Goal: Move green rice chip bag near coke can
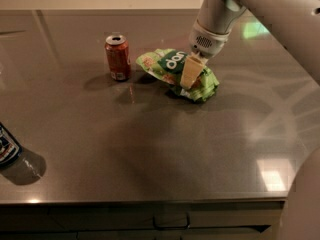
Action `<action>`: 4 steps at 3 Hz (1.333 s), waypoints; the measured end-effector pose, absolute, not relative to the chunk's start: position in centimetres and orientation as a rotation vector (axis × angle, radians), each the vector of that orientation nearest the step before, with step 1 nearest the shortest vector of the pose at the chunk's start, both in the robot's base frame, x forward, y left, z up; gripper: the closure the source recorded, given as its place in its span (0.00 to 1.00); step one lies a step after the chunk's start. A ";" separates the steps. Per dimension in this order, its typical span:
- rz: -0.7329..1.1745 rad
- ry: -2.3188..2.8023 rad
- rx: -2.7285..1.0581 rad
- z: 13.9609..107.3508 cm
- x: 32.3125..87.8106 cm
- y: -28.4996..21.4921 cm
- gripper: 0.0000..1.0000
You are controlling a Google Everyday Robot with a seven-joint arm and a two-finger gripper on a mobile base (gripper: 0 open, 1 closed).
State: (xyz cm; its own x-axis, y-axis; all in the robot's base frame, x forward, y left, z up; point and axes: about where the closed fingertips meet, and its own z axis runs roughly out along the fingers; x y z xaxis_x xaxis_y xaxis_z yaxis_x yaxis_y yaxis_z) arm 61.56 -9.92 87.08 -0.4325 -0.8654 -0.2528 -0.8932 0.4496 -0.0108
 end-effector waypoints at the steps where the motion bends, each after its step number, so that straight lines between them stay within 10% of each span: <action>1: 0.191 2.448 -1.589 86.7 62.3 -7.9 1.00; 4: 0.199 2.403 -1.645 86.3 63.5 -4.9 0.35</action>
Offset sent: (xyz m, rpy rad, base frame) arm 0.0165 0.0522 -0.0090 -0.0165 0.0278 0.1168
